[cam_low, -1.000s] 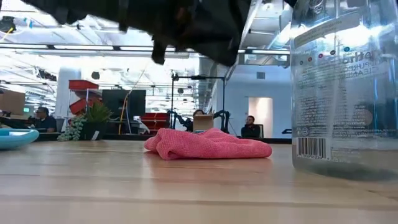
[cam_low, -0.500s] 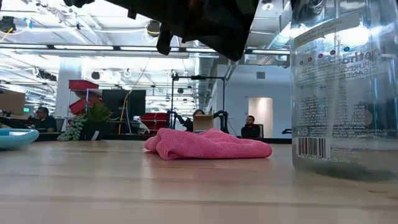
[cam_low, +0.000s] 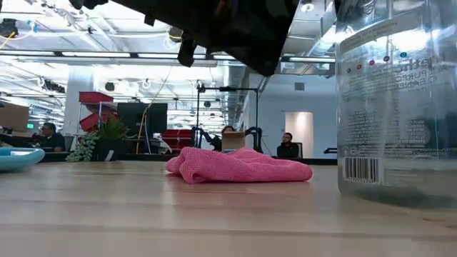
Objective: Apply microfiber cloth
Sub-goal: Spray the black cellphone with the transparent spray bottle
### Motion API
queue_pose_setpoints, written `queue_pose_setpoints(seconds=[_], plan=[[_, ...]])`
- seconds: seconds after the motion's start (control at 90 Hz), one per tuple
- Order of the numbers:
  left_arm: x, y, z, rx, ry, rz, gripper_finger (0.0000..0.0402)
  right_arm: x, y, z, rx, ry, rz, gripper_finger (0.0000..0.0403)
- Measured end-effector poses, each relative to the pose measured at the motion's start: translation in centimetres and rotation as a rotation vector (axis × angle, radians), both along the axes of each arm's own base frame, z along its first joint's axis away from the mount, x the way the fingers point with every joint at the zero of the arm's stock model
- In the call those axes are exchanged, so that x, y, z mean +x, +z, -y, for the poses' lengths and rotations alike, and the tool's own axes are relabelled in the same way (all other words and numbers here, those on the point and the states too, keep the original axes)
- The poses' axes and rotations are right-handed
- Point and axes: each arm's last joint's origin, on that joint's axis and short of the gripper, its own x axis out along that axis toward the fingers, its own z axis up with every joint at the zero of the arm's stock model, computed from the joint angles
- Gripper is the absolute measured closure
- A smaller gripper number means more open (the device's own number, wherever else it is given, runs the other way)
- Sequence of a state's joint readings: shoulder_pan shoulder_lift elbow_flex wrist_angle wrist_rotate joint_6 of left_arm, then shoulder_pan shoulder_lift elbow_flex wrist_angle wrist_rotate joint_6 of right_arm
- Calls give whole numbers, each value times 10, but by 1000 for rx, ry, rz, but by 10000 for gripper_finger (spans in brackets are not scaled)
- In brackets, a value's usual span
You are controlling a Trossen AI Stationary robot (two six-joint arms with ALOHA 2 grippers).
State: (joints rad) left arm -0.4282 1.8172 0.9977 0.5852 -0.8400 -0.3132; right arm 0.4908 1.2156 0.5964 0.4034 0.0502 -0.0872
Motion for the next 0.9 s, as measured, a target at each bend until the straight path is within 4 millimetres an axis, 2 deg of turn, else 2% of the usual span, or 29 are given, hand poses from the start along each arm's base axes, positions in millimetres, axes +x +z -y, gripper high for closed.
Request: queue_pose_setpoints(seconds=[0.167, 0.4, 0.711, 0.8, 0.9], plan=[[-1, 2, 0, 7, 55, 18, 390, 0, 0, 0, 0, 0, 0, 72], [-1, 3, -2, -34, 116, 54, 389, 0, 0, 0, -1, 1, -2, 103], [-1, 3, -2, -35, 122, 59, 389, -1, -2, 0, 22, -6, -33, 130], [-1, 6, -2, -36, 120, 76, 389, -1, -2, 0, 38, -13, -56, 149], [0, 7, -1, -29, 119, 83, 389, -1, -3, 1, 59, -17, -76, 189]])
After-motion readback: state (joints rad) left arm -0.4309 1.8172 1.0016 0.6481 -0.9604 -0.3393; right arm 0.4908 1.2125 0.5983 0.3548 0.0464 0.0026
